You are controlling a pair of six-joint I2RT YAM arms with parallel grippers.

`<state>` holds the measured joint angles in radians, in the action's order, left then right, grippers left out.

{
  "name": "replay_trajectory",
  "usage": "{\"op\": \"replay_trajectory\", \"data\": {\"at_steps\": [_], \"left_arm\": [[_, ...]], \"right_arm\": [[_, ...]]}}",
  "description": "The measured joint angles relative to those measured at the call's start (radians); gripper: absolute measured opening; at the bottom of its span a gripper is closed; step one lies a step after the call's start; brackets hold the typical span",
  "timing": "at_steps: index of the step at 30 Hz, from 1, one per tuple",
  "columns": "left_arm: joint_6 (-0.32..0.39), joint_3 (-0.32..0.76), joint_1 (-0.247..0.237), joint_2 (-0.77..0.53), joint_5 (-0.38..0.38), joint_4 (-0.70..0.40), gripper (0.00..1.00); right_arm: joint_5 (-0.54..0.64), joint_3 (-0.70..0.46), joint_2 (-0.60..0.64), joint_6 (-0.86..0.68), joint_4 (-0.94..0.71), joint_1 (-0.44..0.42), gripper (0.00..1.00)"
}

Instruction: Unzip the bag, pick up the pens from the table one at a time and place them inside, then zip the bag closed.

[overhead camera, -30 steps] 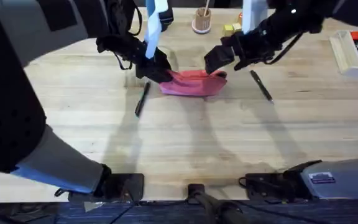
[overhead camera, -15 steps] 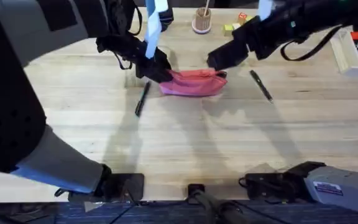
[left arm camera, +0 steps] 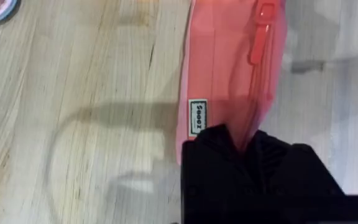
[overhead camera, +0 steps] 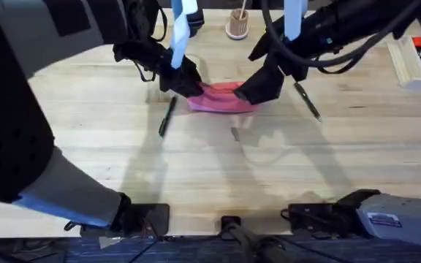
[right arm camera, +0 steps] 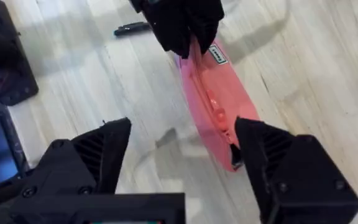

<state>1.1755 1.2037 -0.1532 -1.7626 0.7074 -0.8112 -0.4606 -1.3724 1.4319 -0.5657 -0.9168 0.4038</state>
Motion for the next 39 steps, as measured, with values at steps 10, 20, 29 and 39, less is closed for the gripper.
{"op": "replay_trajectory", "data": {"at_steps": [10, 20, 29, 39], "left_arm": [[0.000, 0.000, 0.000, 0.000, 0.000, 0.000, 0.042], [0.000, 0.000, 0.000, 0.000, 0.000, 0.000, 0.042], [0.000, 0.000, 0.000, 0.000, 0.000, -0.001, 0.042], [0.000, 0.001, 0.000, 0.000, 0.000, -0.001, 0.042]], "right_arm": [[0.090, 0.000, 0.000, -0.038, 0.025, 0.000, 0.997], [0.190, 0.000, 0.000, -0.057, -0.019, 0.000, 0.997], [0.195, 0.000, 0.047, -0.063, -0.029, 0.000, 0.997], [0.195, 0.000, 0.148, -0.063, -0.025, 0.000, 0.997]]}}
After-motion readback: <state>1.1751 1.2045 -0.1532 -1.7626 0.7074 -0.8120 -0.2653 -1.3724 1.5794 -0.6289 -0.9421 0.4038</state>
